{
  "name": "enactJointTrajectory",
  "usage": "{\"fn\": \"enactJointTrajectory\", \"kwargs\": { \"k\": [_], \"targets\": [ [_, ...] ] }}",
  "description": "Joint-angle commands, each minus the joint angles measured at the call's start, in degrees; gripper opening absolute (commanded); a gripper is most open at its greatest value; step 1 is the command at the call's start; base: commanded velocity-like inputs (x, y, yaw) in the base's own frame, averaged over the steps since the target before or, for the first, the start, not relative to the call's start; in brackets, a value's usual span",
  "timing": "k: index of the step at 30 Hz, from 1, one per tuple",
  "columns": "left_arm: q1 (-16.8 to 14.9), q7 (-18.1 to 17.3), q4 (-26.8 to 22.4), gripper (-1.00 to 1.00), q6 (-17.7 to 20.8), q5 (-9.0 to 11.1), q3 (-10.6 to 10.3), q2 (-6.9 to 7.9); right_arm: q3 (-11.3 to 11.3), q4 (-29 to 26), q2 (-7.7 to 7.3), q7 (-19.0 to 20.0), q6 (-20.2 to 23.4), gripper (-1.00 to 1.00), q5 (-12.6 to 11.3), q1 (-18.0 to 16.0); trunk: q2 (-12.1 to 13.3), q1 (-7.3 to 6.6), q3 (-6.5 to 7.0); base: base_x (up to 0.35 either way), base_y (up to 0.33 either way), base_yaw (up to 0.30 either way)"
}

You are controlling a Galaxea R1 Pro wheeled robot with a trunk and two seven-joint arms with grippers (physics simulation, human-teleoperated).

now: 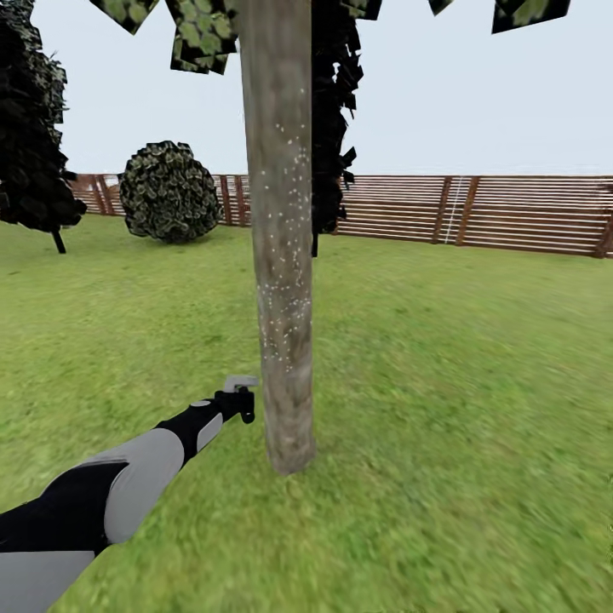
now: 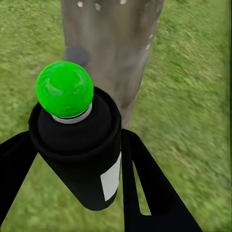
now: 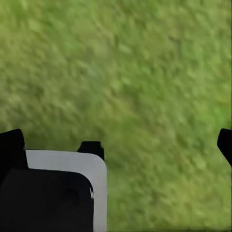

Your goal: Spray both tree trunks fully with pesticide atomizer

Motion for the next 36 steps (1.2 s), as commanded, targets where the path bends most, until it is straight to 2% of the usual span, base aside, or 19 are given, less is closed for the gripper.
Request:
{"fn": "enactJointTrajectory", "kwargs": {
  "k": [1, 4, 7, 8, 10, 12, 14, 18, 21, 27, 36],
  "targets": [
    [0.02, 0.20, 0.00, -1.00, -0.01, -0.09, 0.00, 0.00, 0.00, 0.00, 0.00, 0.00, 0.00, 1.00, 0.00, 0.00, 0.00, 0.00, 0.04, 0.000, 0.350, -0.271],
    [0.38, 0.20, 0.05, -1.00, -0.11, -0.14, 0.02, 0.04, 0.00, 0.00, 0.00, 0.00, 0.00, 1.00, 0.00, 0.00, 0.00, 0.00, 0.13, 0.000, 0.332, -0.212],
    [2.73, 0.20, 0.02, -1.00, -1.38, -0.19, 0.00, 0.07, 0.02, 0.00, 0.00, 0.00, 0.00, 1.00, 0.00, 0.00, 0.00, 0.00, 0.16, 0.000, 0.137, -0.058],
    [3.85, 0.20, 0.00, -1.00, -3.46, -0.22, 0.00, 0.08, 0.04, 0.00, 0.00, 0.00, 0.03, 1.00, 0.00, 0.00, 0.00, 0.00, 0.17, 0.000, 0.052, -0.022],
    [7.93, 0.18, -0.07, -1.00, -10.63, -0.26, -0.04, 0.48, 0.08, 0.00, 0.02, 0.00, 0.03, 1.00, 0.00, 0.00, 0.00, 0.00, 0.17, 0.000, 0.020, -0.009],
    [9.33, 0.15, -0.08, -1.00, -12.21, -0.34, -0.06, 0.99, 0.08, 0.00, 0.01, 0.00, 0.03, 1.00, 0.00, 0.00, 0.00, 0.00, 0.17, 0.000, 0.008, -0.003],
    [10.73, 0.12, -0.15, -1.00, -13.60, -1.52, -0.15, 1.58, 0.05, 0.00, 0.00, 0.00, 0.02, 1.00, 0.00, 0.00, 0.00, 0.00, 0.17, 0.000, 0.071, -0.001],
    [11.06, 0.15, -0.11, -1.00, -13.75, -1.99, -0.17, 1.46, 0.03, 0.00, 0.01, 0.00, 0.00, 1.00, 0.00, 0.00, 0.00, 0.00, 0.17, 0.000, 0.261, 0.000],
    [11.12, 0.14, -0.02, -1.00, -13.70, -2.10, -0.18, 0.69, 0.00, 0.00, 0.00, 0.00, 0.00, 1.00, 0.00, 0.00, 0.00, 0.00, 0.17, 0.000, 0.334, 0.000],
    [11.14, 0.12, -0.01, -1.00, -13.68, -2.11, -0.18, 0.62, 0.00, 0.00, 0.00, 0.00, 0.00, 1.00, 0.00, 0.00, 0.00, 0.00, 0.19, 0.000, 0.342, -0.014],
    [11.13, 0.11, 0.00, -1.00, -13.69, -2.12, -0.17, 0.61, 0.00, 0.00, 0.00, 0.00, 0.00, 1.00, 0.00, 0.00, 0.00, 0.00, 0.56, 0.024, 0.344, -0.211]
  ]
}}
